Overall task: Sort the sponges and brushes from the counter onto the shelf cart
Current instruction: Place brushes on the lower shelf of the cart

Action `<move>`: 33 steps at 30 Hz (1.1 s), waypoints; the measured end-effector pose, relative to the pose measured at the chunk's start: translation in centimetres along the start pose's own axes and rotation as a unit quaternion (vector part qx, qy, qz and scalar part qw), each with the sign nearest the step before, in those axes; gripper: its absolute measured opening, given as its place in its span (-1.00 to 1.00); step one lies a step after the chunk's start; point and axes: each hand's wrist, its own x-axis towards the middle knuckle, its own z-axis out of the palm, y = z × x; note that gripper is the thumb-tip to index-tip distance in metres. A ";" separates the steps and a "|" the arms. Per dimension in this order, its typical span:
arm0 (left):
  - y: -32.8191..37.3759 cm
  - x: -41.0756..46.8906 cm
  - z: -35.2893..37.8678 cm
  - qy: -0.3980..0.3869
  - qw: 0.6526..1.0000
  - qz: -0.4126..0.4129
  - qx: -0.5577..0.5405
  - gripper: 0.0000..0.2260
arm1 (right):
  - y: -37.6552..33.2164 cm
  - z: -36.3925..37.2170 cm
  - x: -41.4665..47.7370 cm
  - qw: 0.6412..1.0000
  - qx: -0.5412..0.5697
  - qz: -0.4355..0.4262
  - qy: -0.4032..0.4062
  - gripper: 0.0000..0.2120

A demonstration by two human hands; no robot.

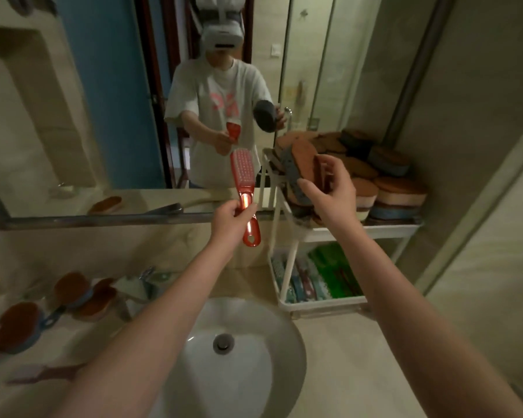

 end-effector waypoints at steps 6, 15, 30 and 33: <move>3.0 2.1 5.2 -0.016 0.999 0.041 -0.015 -0.85 | 1.9 -6.0 5.0 0.997 -0.043 0.020 0.055 -0.61; 6.9 6.0 10.6 -0.046 0.996 0.077 0.000 -0.84 | 5.0 -9.2 12.2 0.983 -0.173 0.053 0.035 -0.65; 6.0 6.2 11.4 -0.057 0.996 0.067 -0.008 -0.74 | 7.1 -6.9 14.0 0.887 -0.460 0.009 -0.025 -0.57; 5.5 5.2 11.1 -0.051 0.996 0.064 -0.026 -0.70 | 6.9 -7.0 12.7 0.887 -0.461 -0.029 0.014 -0.61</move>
